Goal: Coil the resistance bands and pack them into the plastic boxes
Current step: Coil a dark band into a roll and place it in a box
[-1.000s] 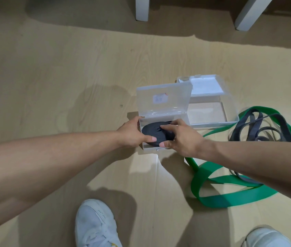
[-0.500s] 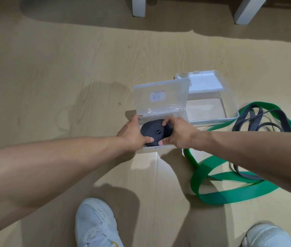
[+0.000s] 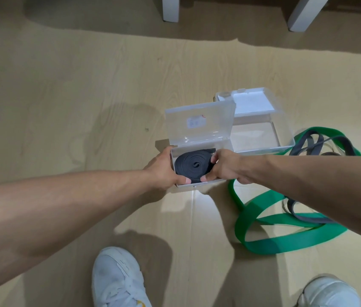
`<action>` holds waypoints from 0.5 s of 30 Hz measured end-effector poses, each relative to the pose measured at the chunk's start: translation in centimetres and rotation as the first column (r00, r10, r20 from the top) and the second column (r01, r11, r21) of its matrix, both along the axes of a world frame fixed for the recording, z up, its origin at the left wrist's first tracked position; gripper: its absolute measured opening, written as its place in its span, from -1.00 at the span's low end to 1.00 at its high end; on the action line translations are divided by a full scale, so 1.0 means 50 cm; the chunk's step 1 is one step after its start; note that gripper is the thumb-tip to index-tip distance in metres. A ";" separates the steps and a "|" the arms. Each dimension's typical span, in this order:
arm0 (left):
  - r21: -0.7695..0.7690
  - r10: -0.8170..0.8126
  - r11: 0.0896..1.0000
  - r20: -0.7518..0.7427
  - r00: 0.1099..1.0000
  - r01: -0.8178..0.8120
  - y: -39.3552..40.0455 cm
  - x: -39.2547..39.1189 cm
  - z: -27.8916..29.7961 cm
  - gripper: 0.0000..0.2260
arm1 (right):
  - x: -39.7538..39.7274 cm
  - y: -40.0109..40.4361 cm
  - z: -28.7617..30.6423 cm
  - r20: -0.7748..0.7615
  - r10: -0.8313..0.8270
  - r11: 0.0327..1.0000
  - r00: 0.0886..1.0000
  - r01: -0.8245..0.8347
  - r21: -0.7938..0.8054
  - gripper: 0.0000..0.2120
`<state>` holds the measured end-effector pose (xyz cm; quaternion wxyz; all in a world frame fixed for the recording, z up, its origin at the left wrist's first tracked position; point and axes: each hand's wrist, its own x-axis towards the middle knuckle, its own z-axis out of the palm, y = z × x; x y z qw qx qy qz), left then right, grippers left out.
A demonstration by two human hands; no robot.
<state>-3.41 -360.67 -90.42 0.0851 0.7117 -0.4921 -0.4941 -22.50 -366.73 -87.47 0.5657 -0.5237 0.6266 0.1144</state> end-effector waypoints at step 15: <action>-0.015 0.006 1.000 0.108 0.994 -0.005 0.002 -0.003 -0.004 -0.13 | -0.017 0.033 -0.012 0.194 -0.021 0.963 0.981 0.072 -0.260 -0.51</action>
